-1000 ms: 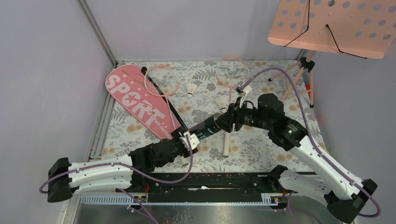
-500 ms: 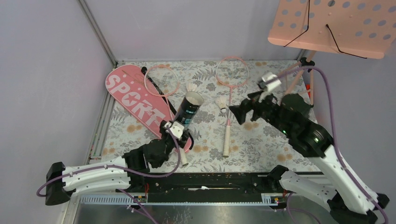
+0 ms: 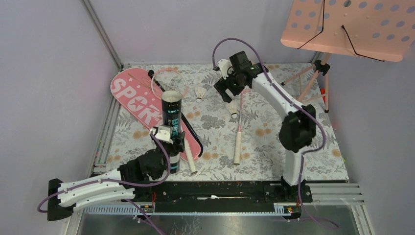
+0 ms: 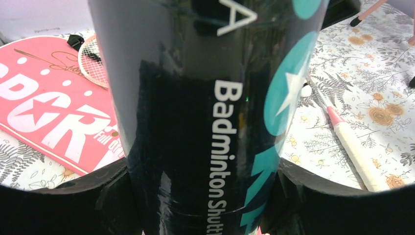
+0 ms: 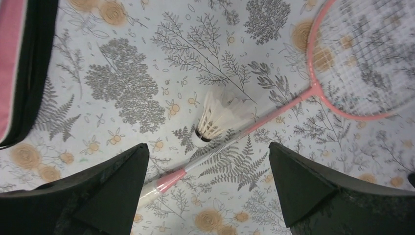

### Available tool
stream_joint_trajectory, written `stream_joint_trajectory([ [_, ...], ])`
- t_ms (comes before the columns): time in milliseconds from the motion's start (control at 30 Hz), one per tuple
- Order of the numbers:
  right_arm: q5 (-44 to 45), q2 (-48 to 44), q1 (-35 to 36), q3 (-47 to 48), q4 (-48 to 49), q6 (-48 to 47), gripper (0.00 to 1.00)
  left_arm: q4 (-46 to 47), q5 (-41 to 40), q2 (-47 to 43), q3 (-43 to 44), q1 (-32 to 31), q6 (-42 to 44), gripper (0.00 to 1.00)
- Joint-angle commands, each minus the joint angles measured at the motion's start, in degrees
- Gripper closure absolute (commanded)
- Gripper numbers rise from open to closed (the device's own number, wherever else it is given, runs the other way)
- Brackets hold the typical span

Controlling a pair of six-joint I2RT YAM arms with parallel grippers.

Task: Pack up the badminton gear

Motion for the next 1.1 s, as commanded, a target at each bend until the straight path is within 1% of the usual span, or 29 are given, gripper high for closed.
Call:
stream_joint_trajectory([
  [0, -4.8, 9.2, -2.2, 12.8, -11.4, -4.6, 0.0, 2.3, -2.7, -1.2, -0.4, 0.1, -2.1, 0.82],
  [100, -7.3, 15.2, -3.1, 16.8, -11.9, -4.4, 0.01, 5.2, -2.5, -1.0, -2.0, 0.2, -1.0, 0.82],
  [200, -7.7, 20.8, -3.2, 21.3, -12.9, -5.0, 0.0, 4.8, -2.5, -0.2, -1.7, 0.2, -1.0, 0.83],
  [367, -8.0, 28.3, -3.2, 28.5, -19.7, -6.9, 0.04, 4.4, -3.6, 0.8, -1.4, 0.2, -1.4, 0.84],
  [533, -8.4, 28.7, -3.1, 26.0, -19.6, -10.6, 0.05, 4.9, -4.2, 1.8, -1.4, 0.1, -1.0, 0.84],
  [600, -9.7, 28.7, -3.1, 25.5, -21.1, -13.0, 0.09, 4.6, -4.5, 2.0, -1.3, 0.2, -1.0, 0.84],
  [833, -13.3, 27.6, -3.1, 24.3, -26.9, -20.2, 0.32, 4.9, -4.7, 2.4, -1.4, 0.2, -1.0, 0.83],
  [900, -13.3, 27.4, -3.1, 23.9, -27.6, -21.2, 0.44, 5.1, -4.7, 2.8, -1.4, 0.2, -0.8, 0.83],
  [1033, -12.9, 27.2, -3.1, 24.3, -28.5, -21.2, 0.74, 5.4, -4.9, 3.5, -1.2, 0.2, -0.6, 0.83],
  [1067, -13.1, 26.9, -3.1, 24.4, -28.7, -21.3, 0.8, 5.4, -4.9, 3.6, -1.2, 0.1, -0.6, 0.83],
])
